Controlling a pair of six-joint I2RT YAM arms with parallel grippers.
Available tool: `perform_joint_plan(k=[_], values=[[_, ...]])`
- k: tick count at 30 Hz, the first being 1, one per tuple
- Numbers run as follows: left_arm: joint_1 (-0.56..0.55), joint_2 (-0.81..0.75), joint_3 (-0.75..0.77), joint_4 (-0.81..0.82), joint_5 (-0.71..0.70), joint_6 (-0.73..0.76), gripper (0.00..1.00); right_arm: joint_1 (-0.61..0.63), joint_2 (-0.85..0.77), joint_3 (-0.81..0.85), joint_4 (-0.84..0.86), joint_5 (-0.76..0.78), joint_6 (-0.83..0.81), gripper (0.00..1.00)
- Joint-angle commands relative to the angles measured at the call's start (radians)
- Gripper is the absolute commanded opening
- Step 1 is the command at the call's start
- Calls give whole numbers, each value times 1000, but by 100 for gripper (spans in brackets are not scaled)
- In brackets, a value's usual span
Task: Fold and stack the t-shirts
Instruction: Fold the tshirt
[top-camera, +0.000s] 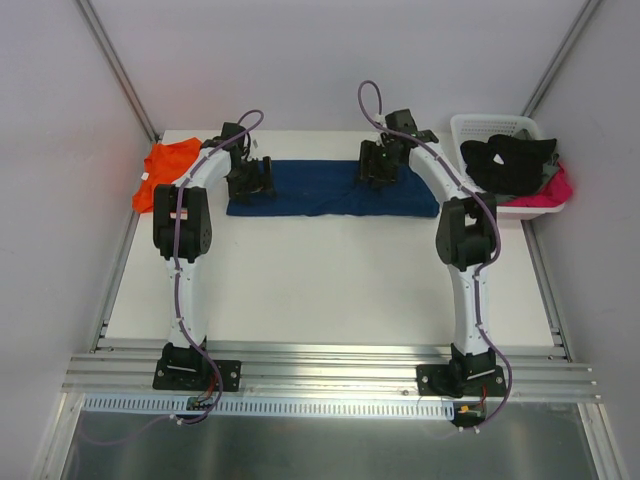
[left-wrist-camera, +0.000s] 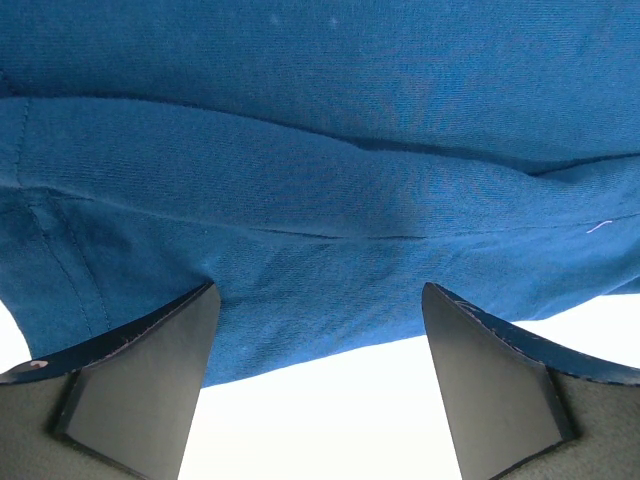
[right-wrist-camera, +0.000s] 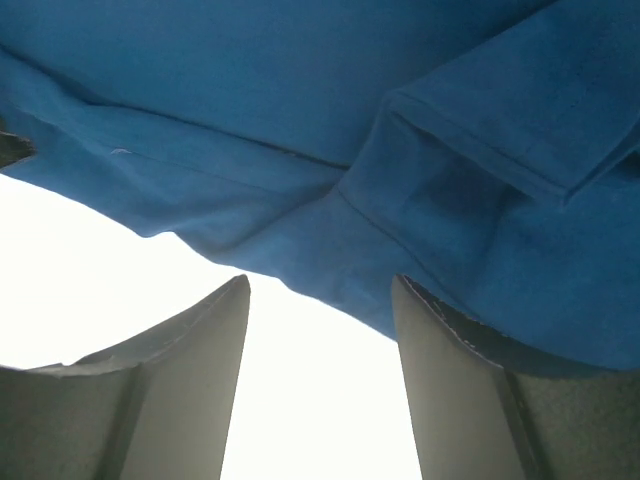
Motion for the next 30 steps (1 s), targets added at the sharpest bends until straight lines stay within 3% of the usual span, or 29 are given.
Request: perform_joint_plan(k=[1, 10, 16, 30], values=[[-10, -53, 2, -49, 34, -25, 84, 0, 47, 47, -17, 35, -38, 63], [-6, -94, -57, -50, 47, -37, 84, -15, 179, 274, 23, 166, -75, 63], [-6, -131, -98, -50, 48, -39, 84, -12, 236, 406, 97, 173, -81, 64], [-7, -148, -118, -50, 33, -30, 85, 31, 217, 394, 120, 100, -45, 64]])
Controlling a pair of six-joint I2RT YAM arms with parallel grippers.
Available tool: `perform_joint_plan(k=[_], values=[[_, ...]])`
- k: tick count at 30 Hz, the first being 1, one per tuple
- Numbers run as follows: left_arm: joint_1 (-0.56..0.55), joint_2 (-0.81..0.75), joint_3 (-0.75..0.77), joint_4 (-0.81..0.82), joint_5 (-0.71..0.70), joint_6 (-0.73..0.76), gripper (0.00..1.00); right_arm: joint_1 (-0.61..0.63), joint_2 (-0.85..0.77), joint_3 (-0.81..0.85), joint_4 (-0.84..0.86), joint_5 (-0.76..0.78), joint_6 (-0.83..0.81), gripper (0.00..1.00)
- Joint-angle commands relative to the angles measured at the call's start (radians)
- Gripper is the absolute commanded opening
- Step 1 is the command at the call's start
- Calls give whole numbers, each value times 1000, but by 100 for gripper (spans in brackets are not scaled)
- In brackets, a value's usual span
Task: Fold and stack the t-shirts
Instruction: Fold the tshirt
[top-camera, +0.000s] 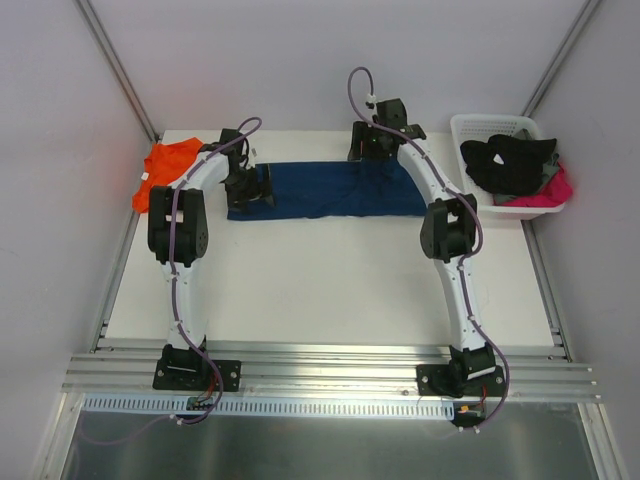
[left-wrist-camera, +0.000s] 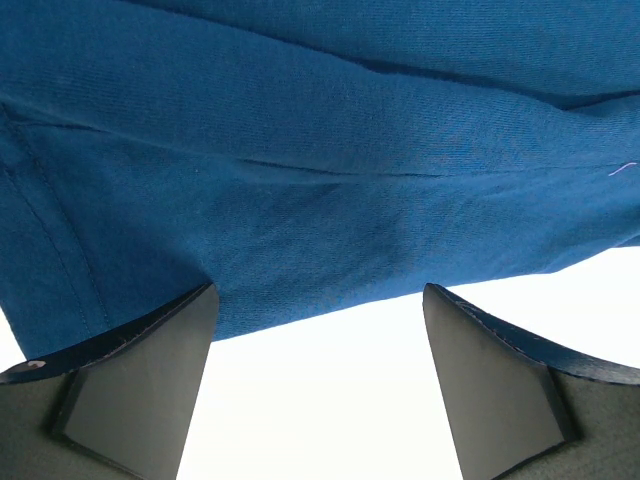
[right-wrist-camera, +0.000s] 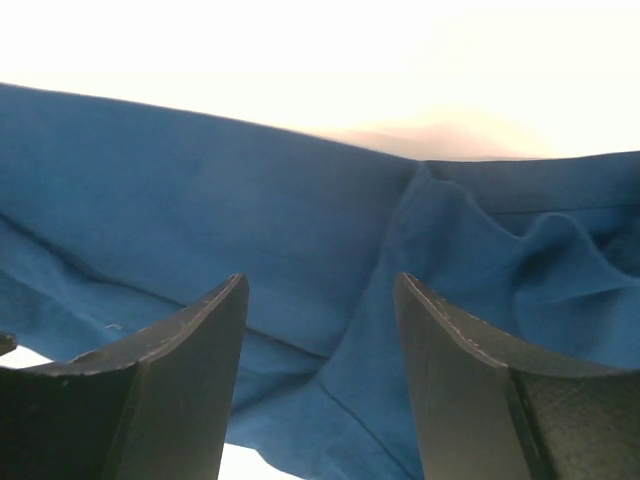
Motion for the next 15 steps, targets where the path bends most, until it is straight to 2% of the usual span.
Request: perform_joint_plan(k=[1, 7, 15], values=[[-7, -77, -5, -21, 4, -10, 84, 10, -43, 8, 19, -26, 5, 64], [-7, -102, -1, -23, -13, 8, 85, -30, -191, -99, -15, -4, -27, 64], [-7, -142, 71, -29, -50, 70, 88, -111, -412, -444, -98, -26, -58, 64]])
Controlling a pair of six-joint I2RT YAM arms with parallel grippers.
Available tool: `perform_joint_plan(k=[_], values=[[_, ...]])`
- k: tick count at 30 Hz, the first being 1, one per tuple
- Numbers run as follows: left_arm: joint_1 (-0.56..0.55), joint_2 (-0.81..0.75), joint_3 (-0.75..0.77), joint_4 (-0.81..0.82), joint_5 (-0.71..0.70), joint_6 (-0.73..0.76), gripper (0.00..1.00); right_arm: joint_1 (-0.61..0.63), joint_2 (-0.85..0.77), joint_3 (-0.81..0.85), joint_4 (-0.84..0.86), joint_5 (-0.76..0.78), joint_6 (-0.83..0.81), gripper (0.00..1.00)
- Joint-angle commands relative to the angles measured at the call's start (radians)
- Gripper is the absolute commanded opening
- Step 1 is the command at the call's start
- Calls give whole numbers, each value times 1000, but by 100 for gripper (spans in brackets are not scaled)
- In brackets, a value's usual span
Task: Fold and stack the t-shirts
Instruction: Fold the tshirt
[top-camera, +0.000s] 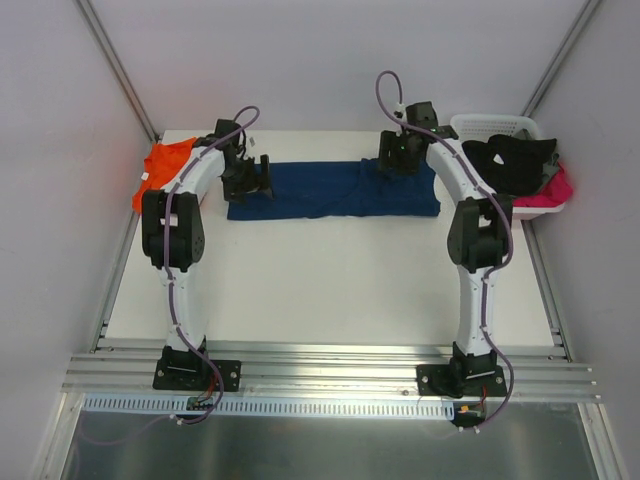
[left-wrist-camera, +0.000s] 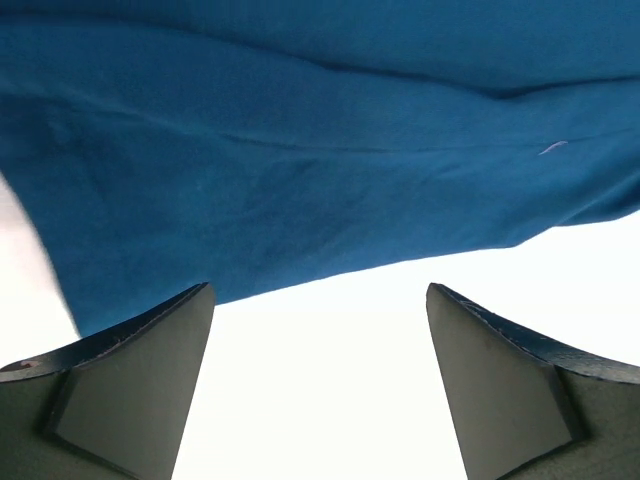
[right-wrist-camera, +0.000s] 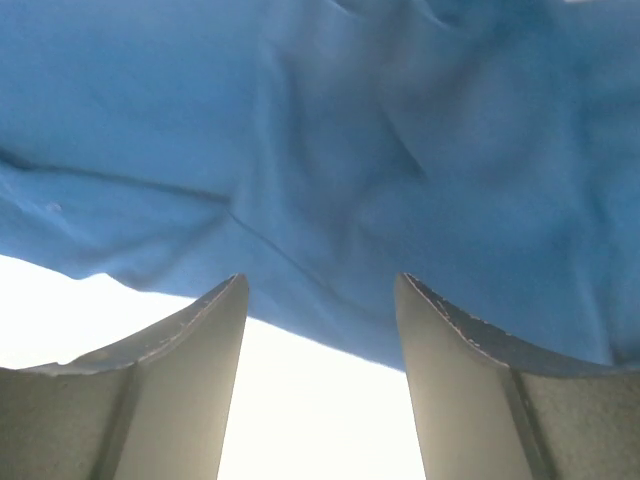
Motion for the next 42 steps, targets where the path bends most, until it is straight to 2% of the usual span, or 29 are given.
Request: perform_joint_plan(k=[1, 6, 12, 15, 22, 26, 33, 38, 42], values=[[-4, -61, 76, -20, -49, 68, 89, -35, -149, -86, -43, -17, -24, 64], [3, 39, 204, -23, -56, 127, 89, -49, -154, -195, -37, -55, -16, 64], [3, 217, 376, -20, -79, 173, 90, -49, -68, -180, -59, -114, 39, 64], [3, 278, 405, -19, -83, 183, 90, -53, -9, -145, -63, -114, 56, 64], [5, 300, 366, -23, -42, 176, 90, -67, 46, -105, -54, -129, 62, 64], [3, 260, 303, -39, -42, 150, 90, -73, 60, -109, -66, -129, 90, 65], [0, 50, 4, -53, -13, 122, 89, -110, 64, -88, -86, -144, 96, 65], [-15, -79, -191, -62, -11, 105, 89, -142, 112, 22, -86, -144, 91, 66], [-75, -224, -340, -77, 12, 84, 88, -150, 150, 102, -71, -158, 106, 66]])
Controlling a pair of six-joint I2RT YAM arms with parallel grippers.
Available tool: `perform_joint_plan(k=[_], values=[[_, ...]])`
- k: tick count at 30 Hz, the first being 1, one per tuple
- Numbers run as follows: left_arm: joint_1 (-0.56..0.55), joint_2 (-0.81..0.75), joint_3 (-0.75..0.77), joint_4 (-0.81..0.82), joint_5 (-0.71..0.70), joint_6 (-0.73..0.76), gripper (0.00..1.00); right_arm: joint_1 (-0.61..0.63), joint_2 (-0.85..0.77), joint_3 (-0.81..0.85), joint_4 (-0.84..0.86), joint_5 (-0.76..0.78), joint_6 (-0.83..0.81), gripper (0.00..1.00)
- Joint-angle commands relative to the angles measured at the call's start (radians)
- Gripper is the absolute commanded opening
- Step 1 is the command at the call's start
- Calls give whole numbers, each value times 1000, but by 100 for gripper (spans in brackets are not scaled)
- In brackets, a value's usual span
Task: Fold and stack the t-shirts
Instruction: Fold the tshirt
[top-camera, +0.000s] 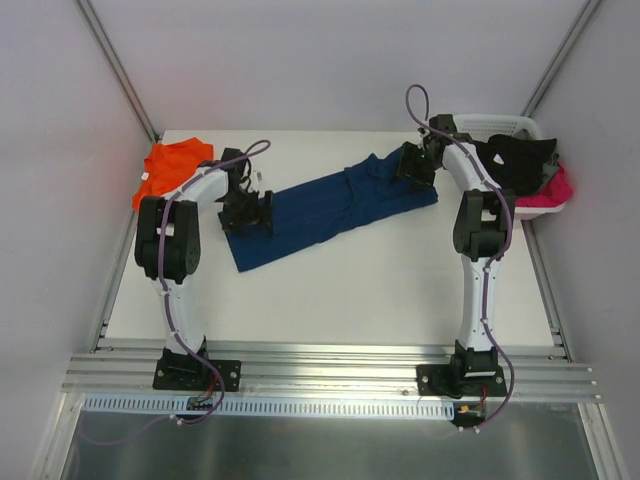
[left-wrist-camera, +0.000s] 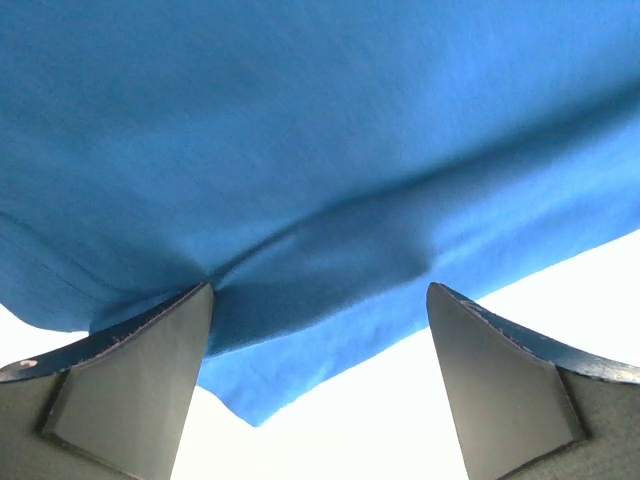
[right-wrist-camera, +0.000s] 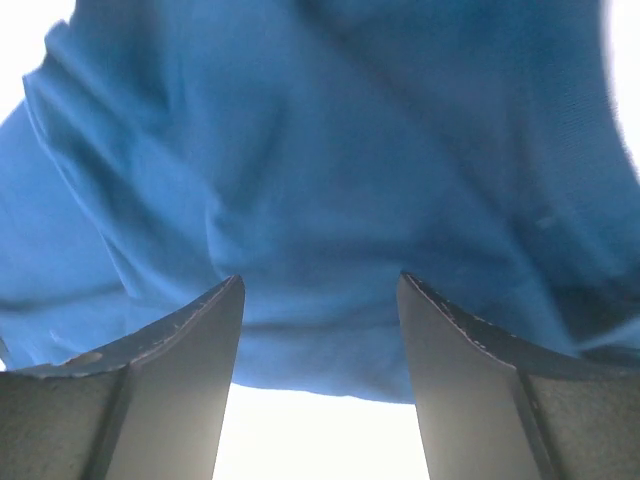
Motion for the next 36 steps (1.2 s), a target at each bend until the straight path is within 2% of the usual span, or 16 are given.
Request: perform_joint_plan(k=[1, 4, 8, 11, 15, 18, 25, 30, 32, 35, 36], values=[[-63, -150, -108, -76, 34, -32, 88, -9, 23, 93, 16, -25, 25, 66], [-127, -240, -251, -79, 53, -45, 89, -9, 46, 128, 37, -41, 47, 67], [-209, -349, -343, -76, 31, -35, 89, 2, 69, 166, 56, -52, 59, 67], [-241, -406, -356, -76, -32, -8, 89, 11, 58, 182, 65, -57, 57, 66], [-238, -408, -274, -76, -173, 54, 92, 37, -28, 160, 73, -46, 42, 67], [-218, -350, -167, -76, -202, 77, 92, 67, -110, 114, 74, -38, 41, 67], [-171, -185, 86, -98, -190, 101, 92, 126, -219, -18, 56, -42, 38, 67], [-157, -165, 120, -167, -125, 103, 90, 131, -246, -73, 51, -25, 19, 67], [-143, -158, 126, -215, -118, 101, 88, 133, -247, -82, 48, -6, 13, 67], [-94, -202, 94, -261, -104, 104, 79, 134, -243, -90, 47, 0, 10, 67], [-80, -220, 82, -263, -95, 109, 73, 136, -241, -87, 44, 0, 10, 67]])
